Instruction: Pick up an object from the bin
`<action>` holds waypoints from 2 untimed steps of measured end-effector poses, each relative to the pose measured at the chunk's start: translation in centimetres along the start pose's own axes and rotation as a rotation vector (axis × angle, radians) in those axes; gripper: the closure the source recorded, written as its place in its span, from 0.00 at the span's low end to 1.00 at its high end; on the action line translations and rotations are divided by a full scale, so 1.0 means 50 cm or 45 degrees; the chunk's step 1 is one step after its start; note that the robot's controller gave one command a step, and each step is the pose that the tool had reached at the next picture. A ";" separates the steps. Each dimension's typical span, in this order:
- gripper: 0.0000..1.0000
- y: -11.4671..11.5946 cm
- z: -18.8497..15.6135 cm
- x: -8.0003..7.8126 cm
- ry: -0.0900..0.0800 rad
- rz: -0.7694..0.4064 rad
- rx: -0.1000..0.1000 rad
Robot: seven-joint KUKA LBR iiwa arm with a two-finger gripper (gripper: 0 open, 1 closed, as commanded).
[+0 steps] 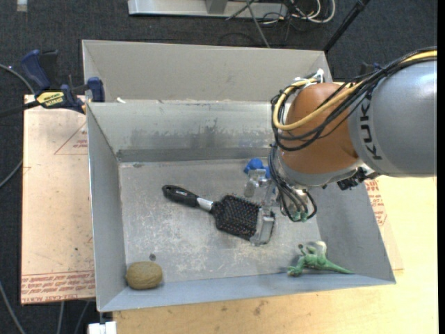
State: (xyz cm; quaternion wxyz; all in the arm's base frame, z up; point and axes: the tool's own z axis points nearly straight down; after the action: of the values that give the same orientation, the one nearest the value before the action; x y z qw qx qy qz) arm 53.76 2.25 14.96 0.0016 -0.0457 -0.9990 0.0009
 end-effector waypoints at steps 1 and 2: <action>0.00 0.016 0.126 -0.007 -0.021 0.132 -0.007; 1.00 0.004 0.147 -0.016 -0.034 0.268 -0.012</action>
Offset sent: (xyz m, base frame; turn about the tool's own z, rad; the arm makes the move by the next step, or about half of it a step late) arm 0.0010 0.0010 -0.0796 0.2095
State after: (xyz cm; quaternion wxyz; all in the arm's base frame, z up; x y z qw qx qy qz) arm 54.56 2.39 7.61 -0.0122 -0.1505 -0.9885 -0.0028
